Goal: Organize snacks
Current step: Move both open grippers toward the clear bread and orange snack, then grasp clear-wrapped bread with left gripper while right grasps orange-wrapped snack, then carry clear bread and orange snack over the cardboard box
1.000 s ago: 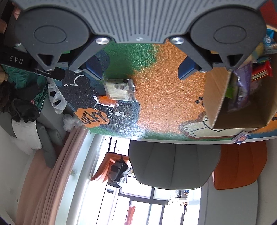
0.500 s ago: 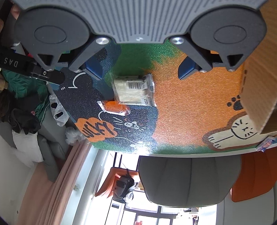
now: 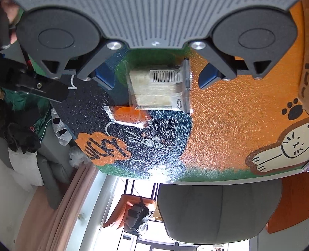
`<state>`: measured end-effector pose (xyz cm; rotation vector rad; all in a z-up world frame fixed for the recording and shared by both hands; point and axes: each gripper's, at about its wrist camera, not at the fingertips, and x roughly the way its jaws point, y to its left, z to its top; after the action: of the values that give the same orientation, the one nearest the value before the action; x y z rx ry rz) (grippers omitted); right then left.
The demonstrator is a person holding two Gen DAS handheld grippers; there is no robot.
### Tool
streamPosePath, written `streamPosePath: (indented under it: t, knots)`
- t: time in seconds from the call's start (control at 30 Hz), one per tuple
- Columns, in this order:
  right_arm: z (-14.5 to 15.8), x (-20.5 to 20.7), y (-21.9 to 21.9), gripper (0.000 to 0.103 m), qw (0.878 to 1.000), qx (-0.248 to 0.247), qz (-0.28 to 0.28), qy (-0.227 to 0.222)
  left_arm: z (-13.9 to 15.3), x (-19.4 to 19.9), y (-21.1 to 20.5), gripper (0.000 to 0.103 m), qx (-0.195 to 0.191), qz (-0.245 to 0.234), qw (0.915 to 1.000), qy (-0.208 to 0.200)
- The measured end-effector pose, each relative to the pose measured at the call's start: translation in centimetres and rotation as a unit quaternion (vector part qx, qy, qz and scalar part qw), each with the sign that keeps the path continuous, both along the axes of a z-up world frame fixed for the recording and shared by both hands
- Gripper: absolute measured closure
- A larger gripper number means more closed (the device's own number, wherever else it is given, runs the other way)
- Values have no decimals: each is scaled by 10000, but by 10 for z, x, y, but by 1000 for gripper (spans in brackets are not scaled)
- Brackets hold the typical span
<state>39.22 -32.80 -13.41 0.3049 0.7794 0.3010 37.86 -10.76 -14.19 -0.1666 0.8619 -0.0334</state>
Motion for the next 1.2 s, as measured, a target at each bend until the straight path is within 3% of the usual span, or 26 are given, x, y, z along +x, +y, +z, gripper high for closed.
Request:
streamPosePath:
  t: [0.23,0.37,0.53,0.8,0.97,1.07,1.13,1.2]
  knots:
    - [-3,10,11,0,9999,-49,75,58,-7,7,5,15,170,18,9998,125]
    - [-5,17,23,0,9998,-86,141,93,-5,7,14,37,205,48,9998,68]
    - [-5,24,45,0,9993,-207,297,86,1,3,34,47,42,65,10000,18]
    - [-5,37,81,0,9980,-433,452,-16,5,-5,67,48,-92,372,9993,-23]
    - [-8,49,100,1,9978,-602,275,12,6,-6,82,48,-241,535,9983,-35]
    - [-14,57,112,12,9960,-874,111,110,5,-4,87,48,-326,563,9979,-40]
    - [-15,56,117,35,9932,-1156,-24,102,5,-3,92,48,-401,618,9973,-24]
    - [-15,53,118,45,9912,-1312,-23,164,6,-3,96,48,-434,680,9967,22]
